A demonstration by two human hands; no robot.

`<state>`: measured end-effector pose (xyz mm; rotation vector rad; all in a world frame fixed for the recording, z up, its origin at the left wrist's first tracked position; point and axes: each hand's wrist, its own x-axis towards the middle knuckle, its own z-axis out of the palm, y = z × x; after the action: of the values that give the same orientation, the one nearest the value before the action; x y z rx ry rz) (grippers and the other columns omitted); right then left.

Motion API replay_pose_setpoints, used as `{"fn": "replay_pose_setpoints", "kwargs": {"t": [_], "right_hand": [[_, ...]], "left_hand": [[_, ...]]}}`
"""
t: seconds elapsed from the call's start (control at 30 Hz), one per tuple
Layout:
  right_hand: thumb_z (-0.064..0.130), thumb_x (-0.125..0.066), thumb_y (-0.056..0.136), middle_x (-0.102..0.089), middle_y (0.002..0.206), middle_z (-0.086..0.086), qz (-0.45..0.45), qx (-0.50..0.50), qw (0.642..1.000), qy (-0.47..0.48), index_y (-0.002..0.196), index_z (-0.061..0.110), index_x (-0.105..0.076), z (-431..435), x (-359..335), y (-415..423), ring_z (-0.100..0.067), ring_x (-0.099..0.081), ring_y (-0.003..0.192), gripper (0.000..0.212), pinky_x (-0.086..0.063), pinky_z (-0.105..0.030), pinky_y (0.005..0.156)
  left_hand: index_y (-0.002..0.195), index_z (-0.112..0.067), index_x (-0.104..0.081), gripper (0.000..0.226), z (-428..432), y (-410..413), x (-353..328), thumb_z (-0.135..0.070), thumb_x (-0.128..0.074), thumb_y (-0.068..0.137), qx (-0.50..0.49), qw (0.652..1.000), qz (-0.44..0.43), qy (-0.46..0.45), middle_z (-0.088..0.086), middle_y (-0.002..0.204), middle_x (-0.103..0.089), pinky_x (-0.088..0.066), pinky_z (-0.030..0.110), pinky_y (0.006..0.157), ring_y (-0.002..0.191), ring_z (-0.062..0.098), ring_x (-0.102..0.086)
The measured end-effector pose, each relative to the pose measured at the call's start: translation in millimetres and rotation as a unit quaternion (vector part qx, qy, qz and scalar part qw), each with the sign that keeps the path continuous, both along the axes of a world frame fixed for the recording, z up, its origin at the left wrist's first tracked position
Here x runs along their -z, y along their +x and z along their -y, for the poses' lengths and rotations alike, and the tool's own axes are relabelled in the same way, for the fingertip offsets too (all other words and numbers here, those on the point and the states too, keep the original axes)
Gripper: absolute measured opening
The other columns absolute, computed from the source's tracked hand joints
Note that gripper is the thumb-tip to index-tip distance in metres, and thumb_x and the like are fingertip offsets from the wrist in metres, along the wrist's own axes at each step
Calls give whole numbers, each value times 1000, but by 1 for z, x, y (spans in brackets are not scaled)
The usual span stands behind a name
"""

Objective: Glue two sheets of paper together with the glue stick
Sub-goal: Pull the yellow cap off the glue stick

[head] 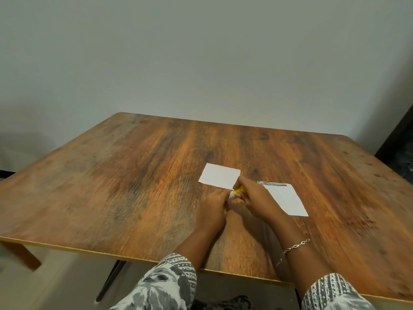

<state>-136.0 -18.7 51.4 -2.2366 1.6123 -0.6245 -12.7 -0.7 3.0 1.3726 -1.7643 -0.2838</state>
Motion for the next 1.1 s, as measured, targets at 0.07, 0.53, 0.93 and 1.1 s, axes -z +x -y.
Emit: {"fn": "replay_pose_setpoints", "kwargs": {"t": [0.07,0.53,0.93,1.1], "right_hand": [[31,-57,87,-61,115,-4,-1,6,1000,2,103,23,-48,1,-1,-2,-16,-56,93,20,-43,-19,76],[16,-61,83,-64,110,-2,26,-15,998,-64,90,27,-51,-13,-1,-18,-13,-55,90,16,-41,-14,75],[11,-57,83,-68,100,-3,168,92,967,-167,99,14,-67,-22,7,-75,-14,-57,88,19,-39,-9,71],[4,-69,76,-62,85,-3,254,240,927,-135,86,9,-61,-20,29,-110,-22,-57,82,13,-40,-19,61]], "left_hand": [[114,-13,-63,26,0,0,0,-16,-55,90,-2,1000,0,-3,7,110,-69,-43,20,78,95,20,-63],[116,-10,-62,29,-1,-3,0,-8,-56,87,28,998,55,-21,9,113,-68,-43,22,80,100,24,-62],[109,-9,-64,22,2,-10,-3,-8,-55,89,-12,1000,-20,0,9,102,-70,-31,5,63,88,21,-63],[109,-8,-65,25,1,-21,-5,-7,-61,85,-36,997,-73,6,9,100,-71,-30,4,63,85,20,-63]]}}
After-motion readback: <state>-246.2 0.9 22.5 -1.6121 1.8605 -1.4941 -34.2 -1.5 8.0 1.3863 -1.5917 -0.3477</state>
